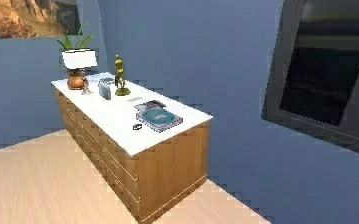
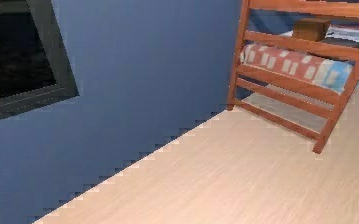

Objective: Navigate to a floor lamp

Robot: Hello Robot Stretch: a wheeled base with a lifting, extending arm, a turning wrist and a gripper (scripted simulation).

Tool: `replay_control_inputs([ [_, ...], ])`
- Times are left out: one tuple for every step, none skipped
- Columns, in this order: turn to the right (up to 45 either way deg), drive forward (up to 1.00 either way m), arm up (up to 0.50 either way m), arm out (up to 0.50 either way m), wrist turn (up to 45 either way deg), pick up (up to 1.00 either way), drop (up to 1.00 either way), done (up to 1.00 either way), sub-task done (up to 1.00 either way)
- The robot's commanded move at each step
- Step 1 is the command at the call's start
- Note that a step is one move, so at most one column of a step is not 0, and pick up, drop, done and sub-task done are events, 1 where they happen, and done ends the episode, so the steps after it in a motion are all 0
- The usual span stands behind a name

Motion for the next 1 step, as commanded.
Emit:
replay_control_inputs([
  [-45.0, 0.00, 0.00, 0.00, 0.0, 0.00, 0.00, 0.00, 0.00],
])
